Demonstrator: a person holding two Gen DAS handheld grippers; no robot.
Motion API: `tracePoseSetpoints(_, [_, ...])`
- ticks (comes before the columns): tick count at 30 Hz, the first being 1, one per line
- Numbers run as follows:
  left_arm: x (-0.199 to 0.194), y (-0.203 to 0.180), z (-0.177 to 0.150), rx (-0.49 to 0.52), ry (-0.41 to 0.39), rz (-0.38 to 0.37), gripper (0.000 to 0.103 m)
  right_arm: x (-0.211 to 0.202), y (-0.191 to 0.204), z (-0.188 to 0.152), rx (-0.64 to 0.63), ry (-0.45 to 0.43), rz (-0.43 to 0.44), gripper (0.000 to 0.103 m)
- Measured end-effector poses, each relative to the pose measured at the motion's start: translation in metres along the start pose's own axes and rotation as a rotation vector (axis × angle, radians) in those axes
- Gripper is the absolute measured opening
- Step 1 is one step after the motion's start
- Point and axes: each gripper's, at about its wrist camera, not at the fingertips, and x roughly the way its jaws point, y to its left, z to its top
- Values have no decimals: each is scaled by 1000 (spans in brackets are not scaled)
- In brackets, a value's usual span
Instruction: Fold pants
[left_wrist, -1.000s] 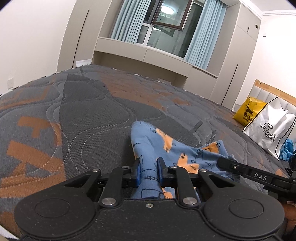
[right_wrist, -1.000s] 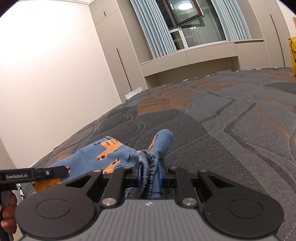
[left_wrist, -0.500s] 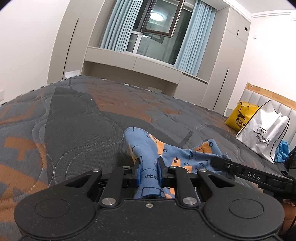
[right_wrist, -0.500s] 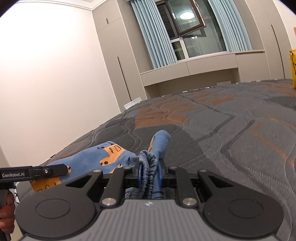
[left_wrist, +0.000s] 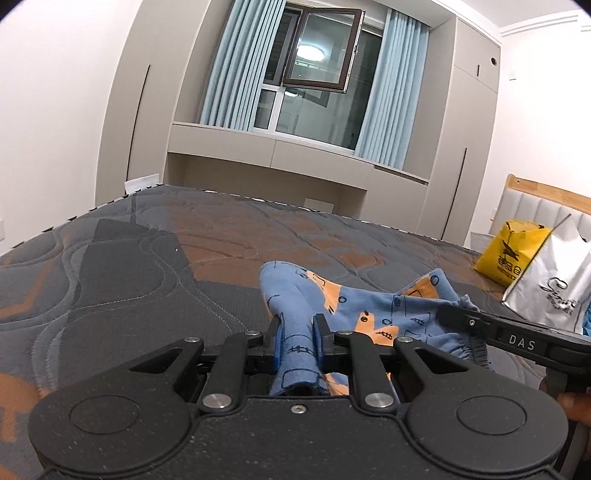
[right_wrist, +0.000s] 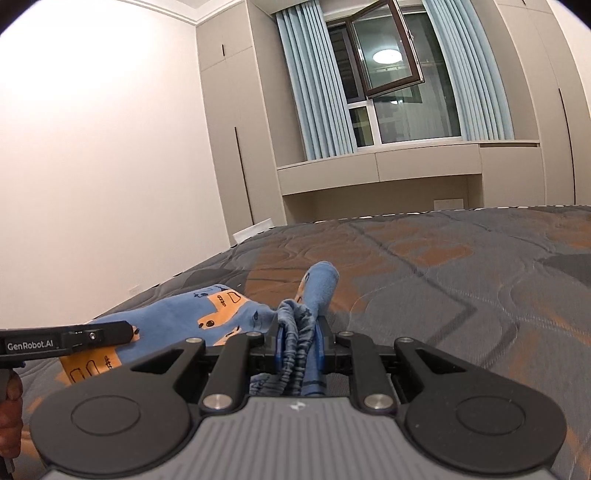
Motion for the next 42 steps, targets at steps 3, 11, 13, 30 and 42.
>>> tracePoseSetpoints(3, [19, 6, -4, -19, 21, 0, 17, 23, -9, 1, 7, 20, -8, 19])
tracePoseSetpoints(11, [45, 18, -21, -34, 101, -10, 17, 59, -25, -26, 39, 143, -53, 19])
tracePoseSetpoints(13, [45, 20, -21, -35, 106, -14, 17, 63, -27, -30, 51, 160, -65, 19])
tracePoseSetpoints(30, [36, 21, -23, -35, 143, 50, 36, 48, -29, -31, 35, 120, -117, 62])
tracePoseSetpoints(42, [-24, 9, -15, -25, 70, 128, 101, -8, -17, -30, 40, 45, -153, 103])
